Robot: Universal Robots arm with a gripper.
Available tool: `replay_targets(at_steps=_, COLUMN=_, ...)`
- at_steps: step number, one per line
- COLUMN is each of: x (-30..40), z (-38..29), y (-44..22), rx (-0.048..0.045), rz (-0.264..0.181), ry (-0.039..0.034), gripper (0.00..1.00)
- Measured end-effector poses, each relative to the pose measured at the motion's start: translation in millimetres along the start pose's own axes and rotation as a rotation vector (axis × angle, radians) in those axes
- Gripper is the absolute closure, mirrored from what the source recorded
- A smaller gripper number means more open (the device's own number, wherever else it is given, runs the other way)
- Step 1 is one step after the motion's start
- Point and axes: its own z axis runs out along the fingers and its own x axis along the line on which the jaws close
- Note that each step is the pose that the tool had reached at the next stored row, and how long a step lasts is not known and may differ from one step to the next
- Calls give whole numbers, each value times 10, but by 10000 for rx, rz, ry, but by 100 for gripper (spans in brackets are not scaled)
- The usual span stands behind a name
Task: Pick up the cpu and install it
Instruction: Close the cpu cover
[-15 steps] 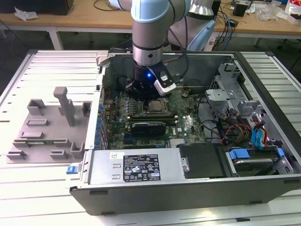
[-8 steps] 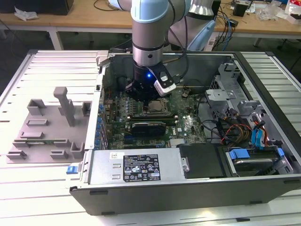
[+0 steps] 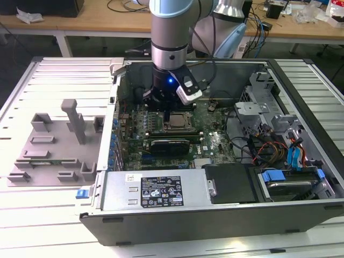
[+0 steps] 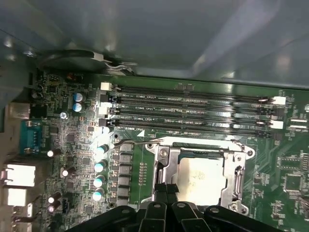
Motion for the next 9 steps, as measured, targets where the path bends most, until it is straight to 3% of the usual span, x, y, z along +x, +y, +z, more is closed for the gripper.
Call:
replay_targets(at_steps=4, x=-1, z=-116, y=-4, rx=1, rz=-1, ry=-12, gripper=89)
replay_targets(at_steps=8, x=-1, z=-120, y=-4, rx=1, rz=0, ry=-14, gripper=89)
replay_targets(at_steps=9, x=-30, z=-120, y=-6, rx=4, rz=2, ry=-14, gripper=89)
